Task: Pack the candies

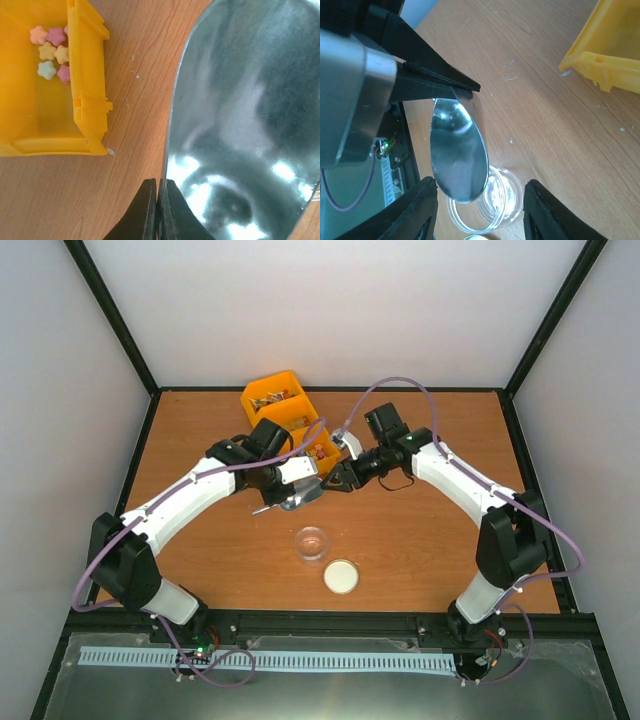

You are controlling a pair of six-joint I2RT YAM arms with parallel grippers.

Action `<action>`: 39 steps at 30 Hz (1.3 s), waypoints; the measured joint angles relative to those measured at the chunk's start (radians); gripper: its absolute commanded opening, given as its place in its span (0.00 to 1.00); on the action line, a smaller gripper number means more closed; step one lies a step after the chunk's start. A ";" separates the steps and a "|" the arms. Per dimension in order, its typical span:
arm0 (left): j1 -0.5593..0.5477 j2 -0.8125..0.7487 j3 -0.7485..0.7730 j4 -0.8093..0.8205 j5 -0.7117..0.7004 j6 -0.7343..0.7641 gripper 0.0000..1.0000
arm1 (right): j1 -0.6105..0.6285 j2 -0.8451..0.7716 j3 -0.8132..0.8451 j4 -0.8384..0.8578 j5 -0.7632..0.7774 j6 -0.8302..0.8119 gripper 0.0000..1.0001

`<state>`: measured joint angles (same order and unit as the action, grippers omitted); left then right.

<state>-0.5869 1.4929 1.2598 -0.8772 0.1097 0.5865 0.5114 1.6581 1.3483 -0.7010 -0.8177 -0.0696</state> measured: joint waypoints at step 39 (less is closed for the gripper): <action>0.203 -0.218 0.079 0.000 0.332 -0.014 1.00 | -0.172 0.048 -0.197 0.227 -0.299 0.247 0.03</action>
<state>-0.3843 1.2747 1.3392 -0.8768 0.4416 0.5724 0.3393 1.7061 1.1515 -0.4740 -1.1168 0.1776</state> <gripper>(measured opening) 0.994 0.029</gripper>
